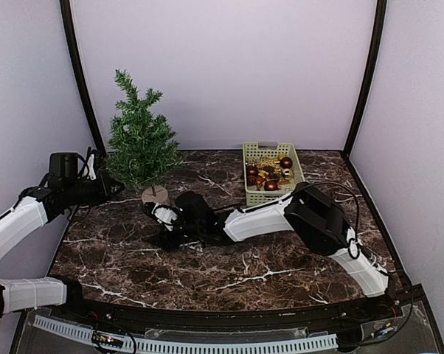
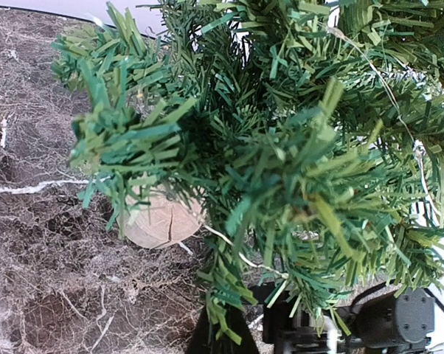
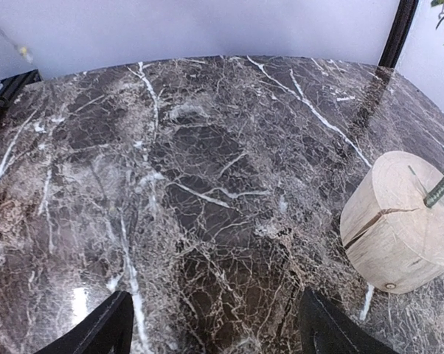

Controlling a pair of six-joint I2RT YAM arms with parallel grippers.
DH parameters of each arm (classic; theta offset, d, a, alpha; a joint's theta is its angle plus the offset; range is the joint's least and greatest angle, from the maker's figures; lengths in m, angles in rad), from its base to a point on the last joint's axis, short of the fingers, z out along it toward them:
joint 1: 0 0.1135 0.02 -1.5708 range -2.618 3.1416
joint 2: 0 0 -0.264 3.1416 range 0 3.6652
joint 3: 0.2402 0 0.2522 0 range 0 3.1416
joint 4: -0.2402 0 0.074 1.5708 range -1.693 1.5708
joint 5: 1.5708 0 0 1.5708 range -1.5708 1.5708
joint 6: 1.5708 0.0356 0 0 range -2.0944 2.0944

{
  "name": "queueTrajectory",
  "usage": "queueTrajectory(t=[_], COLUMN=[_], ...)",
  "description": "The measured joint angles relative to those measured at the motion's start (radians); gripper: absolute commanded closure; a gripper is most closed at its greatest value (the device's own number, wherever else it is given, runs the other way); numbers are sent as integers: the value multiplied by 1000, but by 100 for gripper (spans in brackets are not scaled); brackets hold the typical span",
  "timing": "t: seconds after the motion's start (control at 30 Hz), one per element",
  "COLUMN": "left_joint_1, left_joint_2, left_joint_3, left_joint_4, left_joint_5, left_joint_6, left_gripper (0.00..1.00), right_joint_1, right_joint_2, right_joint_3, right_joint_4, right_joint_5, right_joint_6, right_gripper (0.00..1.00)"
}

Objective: Decorate the small christmas tree
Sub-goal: Wrap the side of the string light in the gap of the branches.

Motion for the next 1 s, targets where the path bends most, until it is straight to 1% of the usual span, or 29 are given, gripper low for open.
queueTrajectory(t=[0.17, 0.2, 0.23, 0.27, 0.33, 0.37, 0.47, 0.57, 0.7, 0.83, 1.0], left_joint_1=[4, 4, 5, 5, 7, 7, 15, 27, 61, 111, 173], left_joint_2=[0, 0, 0, 0, 0, 0, 0, -1, -1, 0, 29], left_joint_3=[0, 0, 0, 0, 0, 0, 0, 0, 0, 4, 26], left_joint_4=[0, 0, 0, 0, 0, -1, -8, -17, -29, -39, -45], left_joint_5=[16, 17, 18, 19, 19, 18, 12, 6, 4, 13, 21], left_joint_6=[0, 0, 0, 0, 0, 0, 1, 5, 22, 38, 66], left_gripper=[100, 100, 100, 100, 100, 100, 100, 100, 100, 100, 100], right_joint_1=[0, 0, 0, 0, 0, 0, 0, 0, -5, -20, -34], right_joint_2=[57, 67, 75, 80, 88, 89, 70, 3, -160, -355, -584], right_joint_3=[55, 62, 67, 69, 69, 69, 16, -116, -331, -498, -589], right_joint_4=[-30, -34, -38, -39, -36, -34, 13, 68, 78, 70, 21], right_joint_5=[43, 56, 68, 77, 97, 105, 136, 165, 195, 208, 213], right_joint_6=[-31, -34, -35, -45, -39, -39, -24, -6, 34, 80, 115], right_gripper=[42, 50, 56, 70, 93, 99, 100, 100, 100, 100, 100])
